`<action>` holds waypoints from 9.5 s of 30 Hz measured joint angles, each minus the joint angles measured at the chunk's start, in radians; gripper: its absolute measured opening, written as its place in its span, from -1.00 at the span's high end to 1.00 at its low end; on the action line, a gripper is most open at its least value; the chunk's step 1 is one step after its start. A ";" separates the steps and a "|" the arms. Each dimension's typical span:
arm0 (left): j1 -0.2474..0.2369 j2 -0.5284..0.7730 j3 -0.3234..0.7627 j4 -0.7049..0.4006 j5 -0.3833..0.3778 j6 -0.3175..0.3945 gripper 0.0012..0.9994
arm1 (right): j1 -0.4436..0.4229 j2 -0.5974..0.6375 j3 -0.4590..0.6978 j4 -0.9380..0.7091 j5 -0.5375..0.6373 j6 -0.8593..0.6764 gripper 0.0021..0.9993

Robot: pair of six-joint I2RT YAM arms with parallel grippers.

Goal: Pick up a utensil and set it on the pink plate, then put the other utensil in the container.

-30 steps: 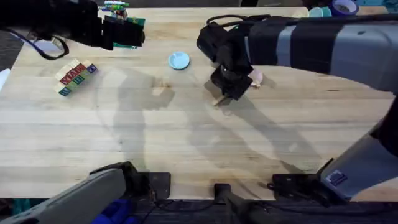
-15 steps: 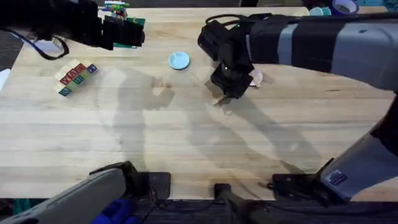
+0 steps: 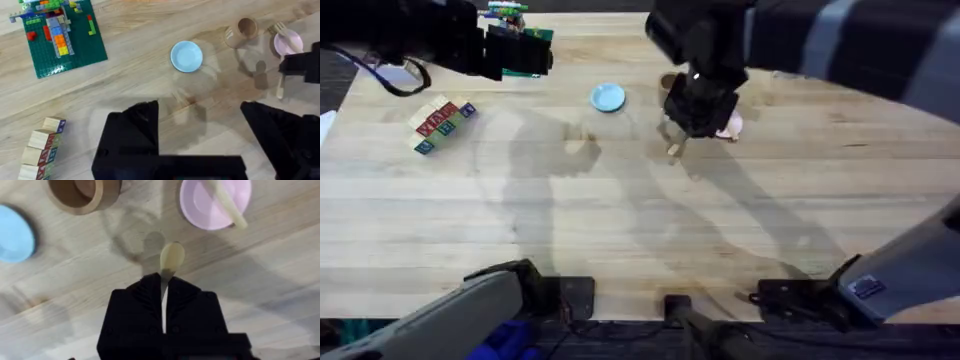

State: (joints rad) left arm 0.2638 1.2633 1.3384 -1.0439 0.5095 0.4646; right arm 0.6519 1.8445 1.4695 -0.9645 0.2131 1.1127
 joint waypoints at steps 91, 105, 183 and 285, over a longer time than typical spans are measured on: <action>-0.078 0.603 0.004 0.490 0.682 0.605 -0.98 | -0.470 -0.214 -0.109 1.096 -0.583 -1.391 0.94; -0.142 0.669 0.004 0.491 0.704 0.659 -0.99 | -0.470 -0.214 -0.382 1.548 -0.624 -1.368 0.94; -0.149 0.669 0.004 0.491 0.707 0.666 -0.99 | -0.493 0.098 -0.491 1.800 -1.179 -1.419 0.94; -0.149 0.669 0.004 0.491 0.707 0.666 -0.99 | -0.469 -0.027 -0.491 1.740 -1.142 -1.343 -0.99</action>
State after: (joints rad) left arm 0.1146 1.9327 1.3422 -0.5529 1.2166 1.1305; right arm 0.1833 1.8179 0.9787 0.7757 -0.9288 -0.2305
